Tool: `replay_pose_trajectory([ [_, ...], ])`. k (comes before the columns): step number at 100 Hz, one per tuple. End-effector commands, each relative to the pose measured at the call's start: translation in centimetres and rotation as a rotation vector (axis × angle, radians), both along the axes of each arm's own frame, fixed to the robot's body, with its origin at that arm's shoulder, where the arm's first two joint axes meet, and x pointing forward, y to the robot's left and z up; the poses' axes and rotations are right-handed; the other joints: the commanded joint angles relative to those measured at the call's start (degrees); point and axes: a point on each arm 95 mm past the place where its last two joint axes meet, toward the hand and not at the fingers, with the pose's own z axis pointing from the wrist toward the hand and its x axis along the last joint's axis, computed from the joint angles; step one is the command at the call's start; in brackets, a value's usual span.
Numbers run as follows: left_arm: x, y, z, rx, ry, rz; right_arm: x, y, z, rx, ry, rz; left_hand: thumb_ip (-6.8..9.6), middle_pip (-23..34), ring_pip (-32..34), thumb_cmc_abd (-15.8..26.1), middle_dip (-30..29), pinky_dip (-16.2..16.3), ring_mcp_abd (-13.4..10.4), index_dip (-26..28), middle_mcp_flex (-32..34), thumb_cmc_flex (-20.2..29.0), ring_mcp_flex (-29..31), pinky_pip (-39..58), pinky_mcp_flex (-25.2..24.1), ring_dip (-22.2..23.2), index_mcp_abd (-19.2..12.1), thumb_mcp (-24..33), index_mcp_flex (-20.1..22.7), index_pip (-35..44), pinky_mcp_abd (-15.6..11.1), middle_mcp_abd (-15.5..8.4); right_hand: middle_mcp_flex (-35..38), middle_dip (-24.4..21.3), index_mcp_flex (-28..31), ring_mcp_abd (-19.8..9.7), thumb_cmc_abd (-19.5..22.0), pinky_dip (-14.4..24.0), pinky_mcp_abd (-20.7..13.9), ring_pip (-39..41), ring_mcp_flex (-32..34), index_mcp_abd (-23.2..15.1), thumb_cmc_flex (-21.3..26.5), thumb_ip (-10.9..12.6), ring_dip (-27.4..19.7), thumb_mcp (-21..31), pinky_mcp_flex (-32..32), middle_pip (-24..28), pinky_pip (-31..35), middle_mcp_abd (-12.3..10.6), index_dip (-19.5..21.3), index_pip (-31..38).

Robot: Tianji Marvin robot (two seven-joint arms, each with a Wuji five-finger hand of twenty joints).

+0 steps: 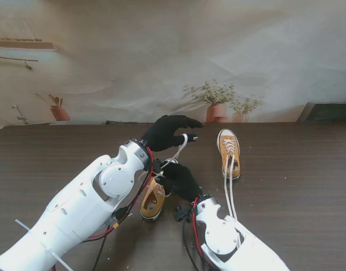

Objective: Tie the shoelaces into a bow on the shoes

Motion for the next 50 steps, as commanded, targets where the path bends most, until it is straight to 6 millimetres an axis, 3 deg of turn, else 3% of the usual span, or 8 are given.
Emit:
replay_pose_trajectory([
  [1, 0.20, 1.17, -0.35, 0.035, 0.018, 0.025, -0.10, 0.14, 0.34, 0.017, -0.008, 0.017, 0.25, -2.11, -1.56, 3.10, -1.81, -0.06, 0.26, -1.73, -2.89, -3.18, -2.57, -1.88, -2.25, 0.26, -3.37, -1.73, -1.60, -1.58, -4.37, 0.72, -0.18, 0.77, 0.83, -0.81, 0.03, 0.39, -0.59, 0.67, -0.08, -6.70, 1.78, 0.45, 0.42, -1.57, 0.08, 0.44, 0.18, -1.82, 0.07, 0.70],
  [9, 0.09, 1.54, -0.16, 0.065, 0.046, 0.019, -0.16, 0.17, 0.38, 0.027, -0.011, 0.021, 0.88, -4.23, -3.68, 5.12, -2.85, 1.32, 0.47, -1.68, -5.20, -3.55, -5.10, -5.04, -4.12, 0.72, -3.38, -5.42, -1.73, -2.60, -5.02, 1.12, -0.16, 0.78, 1.11, -0.88, -0.04, 0.40, -0.59, 0.68, -0.04, -7.03, 1.82, 0.40, 0.44, -1.53, 0.08, 0.42, 0.18, -1.84, 0.08, 0.99],
  [22, 0.04, 1.66, 0.13, 0.090, 0.082, 0.015, -0.28, 0.19, 0.44, 0.047, -0.016, 0.024, 1.16, -5.46, -4.51, 5.37, -3.37, 1.39, 0.50, -1.74, -6.71, -3.50, -6.39, -6.25, -5.20, 0.66, -3.39, -6.06, -2.14, -3.29, -5.33, 1.35, -0.16, 0.80, 1.46, -0.91, -0.05, 0.40, -0.59, 0.66, -0.05, -7.46, 1.87, 0.33, 0.46, -1.54, 0.08, 0.42, 0.18, -2.02, 0.04, 1.42],
  [50, 0.49, 1.77, 0.24, 0.148, 0.083, 0.021, -0.58, -0.24, 0.41, 0.096, -0.014, 0.026, 1.30, -5.56, -4.89, 2.61, -3.56, 2.03, -0.17, -0.64, -6.19, 4.05, -5.64, -6.59, -4.58, 0.80, -4.35, -3.59, -1.64, -2.57, -5.71, 0.59, -0.16, 0.90, 2.57, -1.03, -0.24, 0.38, -0.72, 0.60, -0.13, -8.63, 2.09, 0.27, 0.49, -1.46, -0.07, 0.43, 0.07, -2.05, 0.34, 2.68],
])
